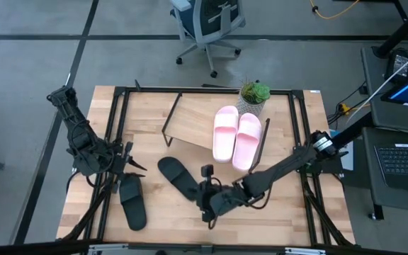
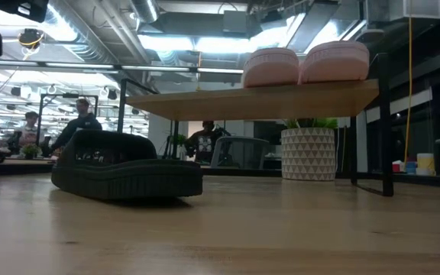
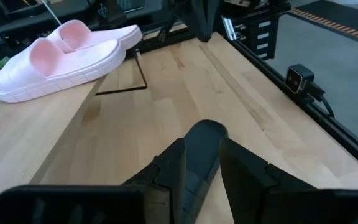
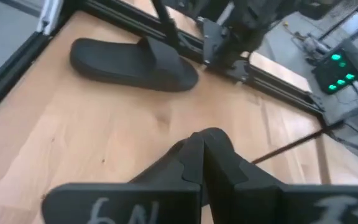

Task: Pick and place slides into the shelf
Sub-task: Put the right black slide on the shelf

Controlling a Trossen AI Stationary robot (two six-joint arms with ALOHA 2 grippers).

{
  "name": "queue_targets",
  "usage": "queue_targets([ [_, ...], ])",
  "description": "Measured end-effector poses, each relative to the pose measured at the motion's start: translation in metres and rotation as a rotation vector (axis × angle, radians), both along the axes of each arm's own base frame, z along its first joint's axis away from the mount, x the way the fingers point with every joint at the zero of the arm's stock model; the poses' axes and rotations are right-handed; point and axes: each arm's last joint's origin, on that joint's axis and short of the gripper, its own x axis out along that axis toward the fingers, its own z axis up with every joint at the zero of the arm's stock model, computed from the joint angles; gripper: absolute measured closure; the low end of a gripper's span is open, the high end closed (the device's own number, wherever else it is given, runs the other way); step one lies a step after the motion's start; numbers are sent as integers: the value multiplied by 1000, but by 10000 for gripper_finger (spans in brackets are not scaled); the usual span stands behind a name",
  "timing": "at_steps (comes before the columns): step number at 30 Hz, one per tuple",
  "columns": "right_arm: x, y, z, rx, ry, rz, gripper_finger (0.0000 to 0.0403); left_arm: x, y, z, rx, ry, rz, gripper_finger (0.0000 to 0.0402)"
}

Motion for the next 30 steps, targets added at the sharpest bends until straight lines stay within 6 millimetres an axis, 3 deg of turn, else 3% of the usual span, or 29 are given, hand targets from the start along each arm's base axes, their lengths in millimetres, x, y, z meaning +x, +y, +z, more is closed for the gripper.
queue_targets([
  [16, 9, -24, -5, -79, 71, 3, 394, 0, 0, 0, 0, 1, 0, 312],
  [23, 15, -32, -12, -161, 121, 93, 398, 0, 0, -1, 7, 5, 0, 312],
  [30, 28, -56, -21, -154, 165, 134, 397, 0, 0, -1, -6, 7, 5, 312],
])
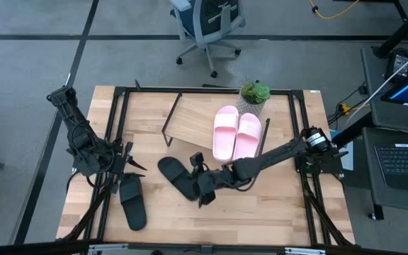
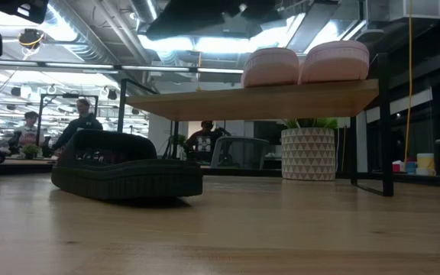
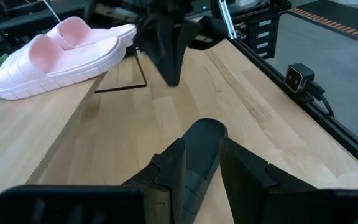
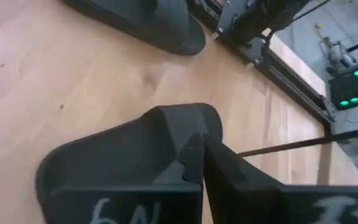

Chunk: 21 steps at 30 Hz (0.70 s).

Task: Pick and place slides into the shelf
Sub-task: Put the right black slide on the shelf

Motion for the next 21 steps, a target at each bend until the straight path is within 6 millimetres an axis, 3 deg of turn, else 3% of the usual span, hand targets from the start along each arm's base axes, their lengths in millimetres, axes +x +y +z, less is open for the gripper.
queue_targets([
  [11, 8, -10, -11, -52, 41, 79, 397, 1, 1, 0, -13, 1, 13, 312],
  [18, 4, 4, -11, -88, 22, 62, 397, 2, 2, 0, -9, -1, 27, 312],
  [21, 2, 17, -1, -80, -1, 89, 397, 2, 2, 0, -10, -1, 27, 312],
])
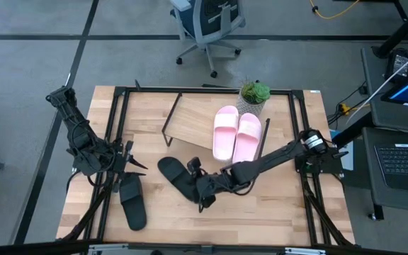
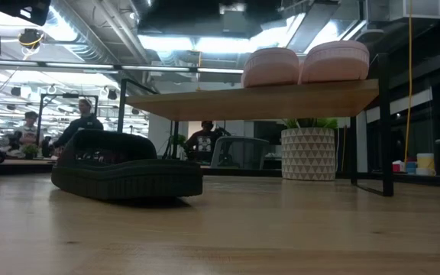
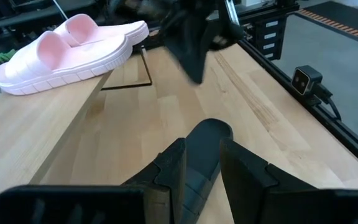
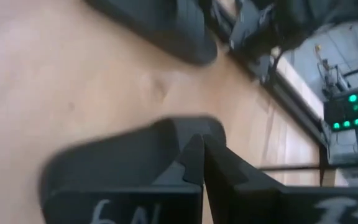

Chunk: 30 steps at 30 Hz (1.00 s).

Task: Pick and place slides into the shelf
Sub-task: Put the right black slide on the shelf

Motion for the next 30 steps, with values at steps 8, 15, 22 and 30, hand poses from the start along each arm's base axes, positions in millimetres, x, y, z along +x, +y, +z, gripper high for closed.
queue_targets([
  [8, -13, 42, 42, 125, -32, 17, 397, 2, -2, 0, -3, -1, 2, 312],
  [15, -35, 59, 39, 206, -50, -295, 399, 7, -9, -7, 2, 40, 20, 312],
  [22, -48, 75, 30, 307, -120, -420, 399, 13, -17, -16, -41, 102, 57, 312],
  [30, -52, 83, 17, 333, -138, -422, 399, 17, -9, -23, -219, 172, 212, 312],
])
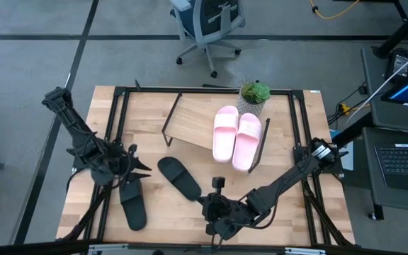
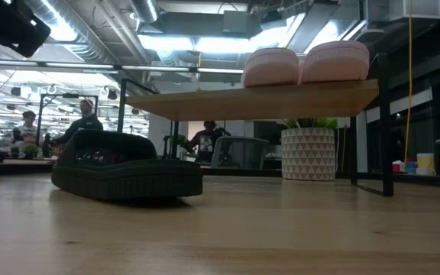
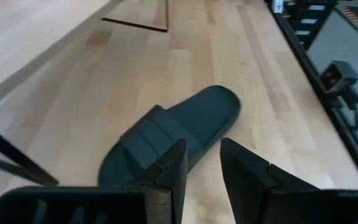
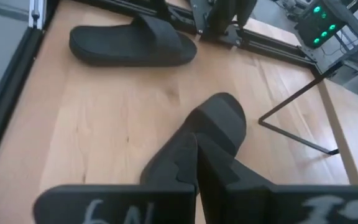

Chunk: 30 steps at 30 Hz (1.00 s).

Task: Pick and place slides into the shelf
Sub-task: Put the right black slide on the shelf

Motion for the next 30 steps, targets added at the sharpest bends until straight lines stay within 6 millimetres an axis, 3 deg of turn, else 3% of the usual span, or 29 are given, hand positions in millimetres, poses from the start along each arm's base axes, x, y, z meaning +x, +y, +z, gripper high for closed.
queue_targets([
  [8, -5, 6, 0, 19, 9, 25, 399, 7, 11, -4, -100, 44, 123, 312],
  [21, -17, 24, 0, 5, 16, 87, 399, 23, 31, -48, -376, 87, 194, 312],
  [30, -19, 26, 0, -11, 20, 102, 399, 32, 47, -50, -428, 124, 231, 312],
])
